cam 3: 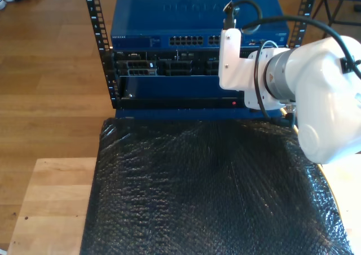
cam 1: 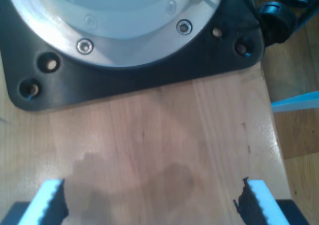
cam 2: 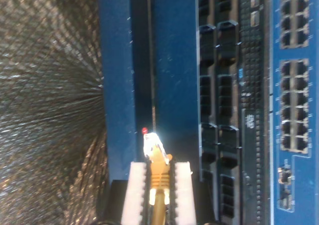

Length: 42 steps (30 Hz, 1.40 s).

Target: Grab the cable and plug it in

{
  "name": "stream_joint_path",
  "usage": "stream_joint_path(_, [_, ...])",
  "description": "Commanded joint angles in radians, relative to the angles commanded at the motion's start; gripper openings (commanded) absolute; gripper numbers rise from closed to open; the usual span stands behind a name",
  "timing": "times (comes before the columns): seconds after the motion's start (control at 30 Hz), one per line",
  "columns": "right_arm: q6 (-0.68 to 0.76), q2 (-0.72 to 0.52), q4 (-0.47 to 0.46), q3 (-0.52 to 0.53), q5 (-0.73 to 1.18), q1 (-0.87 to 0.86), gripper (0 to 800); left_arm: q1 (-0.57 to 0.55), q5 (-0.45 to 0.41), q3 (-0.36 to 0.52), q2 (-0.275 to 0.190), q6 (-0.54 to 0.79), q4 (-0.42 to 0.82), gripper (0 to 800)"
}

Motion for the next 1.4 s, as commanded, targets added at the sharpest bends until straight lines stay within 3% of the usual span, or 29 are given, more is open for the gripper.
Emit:
stream_joint_path(0.37, [-0.002,0.003,-0.066,0.008,-0.091,-0.003,1,0.000,0.000,0.000,0.000,0.000,0.000,800])
stream_joint_path(0.67, [-0.006,-0.015,-0.104,0.074,-0.204,-0.025,1,0.000,0.000,0.000,-0.002,0.000,0.000,800])
stream_joint_path(0.9, [-0.003,-0.015,-0.180,0.075,-0.209,-0.026,0,0.000,0.000,0.000,-0.002,0.000,0.000,800])
stream_joint_path(1.17, [-0.003,-0.006,-0.187,0.097,-0.210,-0.049,0,0.000,0.000,0.000,-0.002,0.000,0.000,800])
stream_joint_path(1.4, [0.000,-0.014,-0.272,0.112,-0.210,-0.051,0,0.000,0.000,0.000,0.000,0.000,0.000,800])
